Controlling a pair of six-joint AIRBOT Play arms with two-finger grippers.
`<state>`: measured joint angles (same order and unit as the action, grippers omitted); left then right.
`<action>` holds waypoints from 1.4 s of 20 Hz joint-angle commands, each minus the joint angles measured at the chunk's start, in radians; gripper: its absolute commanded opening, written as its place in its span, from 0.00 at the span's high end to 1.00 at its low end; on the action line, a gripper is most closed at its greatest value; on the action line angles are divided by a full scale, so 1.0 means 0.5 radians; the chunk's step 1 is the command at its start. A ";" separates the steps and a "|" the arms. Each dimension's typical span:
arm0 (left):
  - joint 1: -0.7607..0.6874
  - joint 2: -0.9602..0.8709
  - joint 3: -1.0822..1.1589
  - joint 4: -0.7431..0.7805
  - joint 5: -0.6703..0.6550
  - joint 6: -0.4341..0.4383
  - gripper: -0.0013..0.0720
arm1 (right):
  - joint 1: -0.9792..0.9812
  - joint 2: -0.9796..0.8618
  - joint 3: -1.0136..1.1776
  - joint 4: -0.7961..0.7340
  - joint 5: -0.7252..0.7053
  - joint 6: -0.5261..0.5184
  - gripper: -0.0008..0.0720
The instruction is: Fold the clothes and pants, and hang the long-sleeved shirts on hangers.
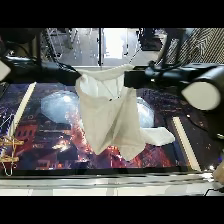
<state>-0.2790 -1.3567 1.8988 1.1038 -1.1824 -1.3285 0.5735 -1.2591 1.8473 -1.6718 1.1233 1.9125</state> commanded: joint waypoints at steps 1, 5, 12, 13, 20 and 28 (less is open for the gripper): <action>-0.002 -0.143 -0.049 -0.137 -0.081 -0.089 0.88 | 0.002 -0.212 0.018 0.006 -0.048 0.071 0.95; 0.177 -0.159 -0.050 0.037 -0.717 -0.032 0.26 | 0.002 -0.322 0.018 0.017 -0.033 0.055 0.94; 1.282 0.559 -1.093 0.901 -0.594 -0.066 0.19 | 0.002 -0.324 0.018 0.025 0.042 -0.143 0.94; 1.464 0.667 -1.357 0.977 -0.441 -0.066 0.18 | 0.002 -0.324 0.018 0.041 0.005 -0.143 0.94; 2.092 0.701 -2.112 0.909 0.612 -0.267 0.20 | 0.001 -0.324 0.018 0.053 0.018 -0.239 0.94; 2.068 0.403 -2.112 0.752 0.983 -0.209 0.42 | 0.002 -0.324 0.018 0.069 0.019 -0.236 0.94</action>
<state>0.7498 -1.1137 0.8494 1.5158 -0.7815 -1.4467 0.5735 -1.4204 1.8553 -1.6424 1.1316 1.7966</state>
